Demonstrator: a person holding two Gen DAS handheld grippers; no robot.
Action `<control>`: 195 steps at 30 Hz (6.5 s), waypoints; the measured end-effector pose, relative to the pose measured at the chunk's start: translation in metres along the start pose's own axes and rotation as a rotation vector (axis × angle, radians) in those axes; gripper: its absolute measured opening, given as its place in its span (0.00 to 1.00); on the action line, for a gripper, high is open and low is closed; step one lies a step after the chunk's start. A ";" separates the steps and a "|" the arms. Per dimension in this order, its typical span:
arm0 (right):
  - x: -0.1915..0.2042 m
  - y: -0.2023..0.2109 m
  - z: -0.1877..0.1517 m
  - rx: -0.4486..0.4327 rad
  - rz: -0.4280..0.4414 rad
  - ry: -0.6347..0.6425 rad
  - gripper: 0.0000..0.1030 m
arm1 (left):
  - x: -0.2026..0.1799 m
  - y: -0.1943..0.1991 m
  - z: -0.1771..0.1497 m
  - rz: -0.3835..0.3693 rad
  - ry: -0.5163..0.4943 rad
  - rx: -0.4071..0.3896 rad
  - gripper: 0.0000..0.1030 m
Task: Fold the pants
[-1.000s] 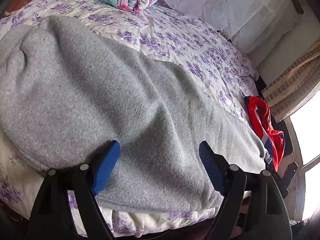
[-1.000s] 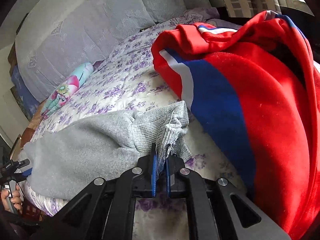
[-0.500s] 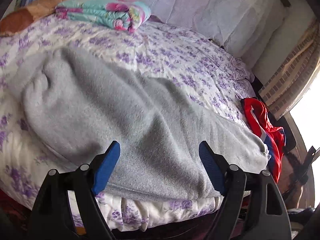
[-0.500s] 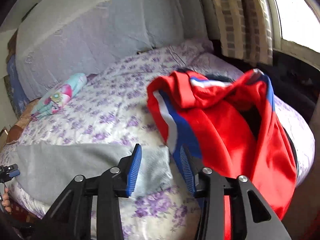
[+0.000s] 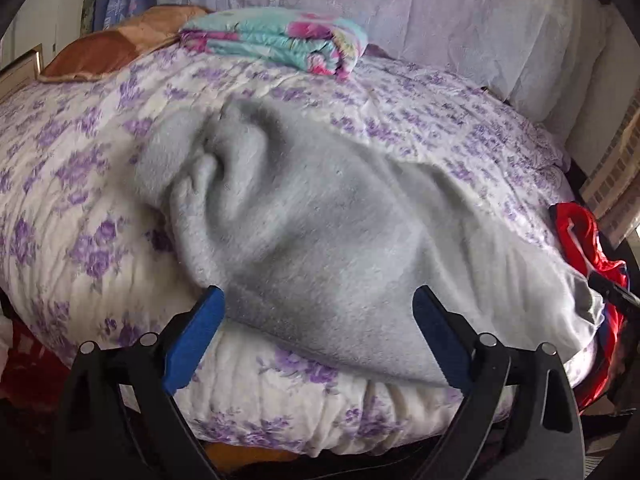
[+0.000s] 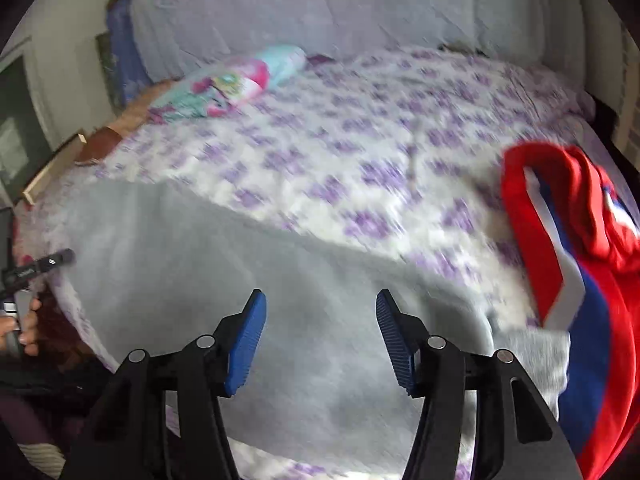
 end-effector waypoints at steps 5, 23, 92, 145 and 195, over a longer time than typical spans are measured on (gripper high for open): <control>0.057 -0.040 0.101 -0.076 0.401 -0.049 0.79 | -0.074 -0.003 0.015 -0.089 -0.132 -0.013 0.93; 0.163 -0.223 0.112 0.462 0.862 -0.303 0.50 | -0.058 -0.065 -0.005 -0.172 0.014 0.184 0.93; 0.079 -0.095 0.018 0.092 0.335 -0.053 0.43 | -0.056 -0.025 -0.023 0.015 -0.201 0.084 0.95; 0.155 -0.074 0.022 -0.081 0.042 0.321 0.48 | -0.028 -0.012 -0.026 -0.089 0.056 0.021 0.95; 0.162 -0.071 0.018 0.041 0.163 0.393 0.12 | 0.016 -0.016 -0.032 -0.124 0.192 0.100 0.95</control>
Point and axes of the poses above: each gripper's, at about its wrist camera, not at the fingertips, and y roughly against the way its jaws point, x to its left, z to its top, the point moved 10 cm from there along -y, roughly the way its jaws point, and after that the axes turned 14 degrees about y, right-handed, at the moved point
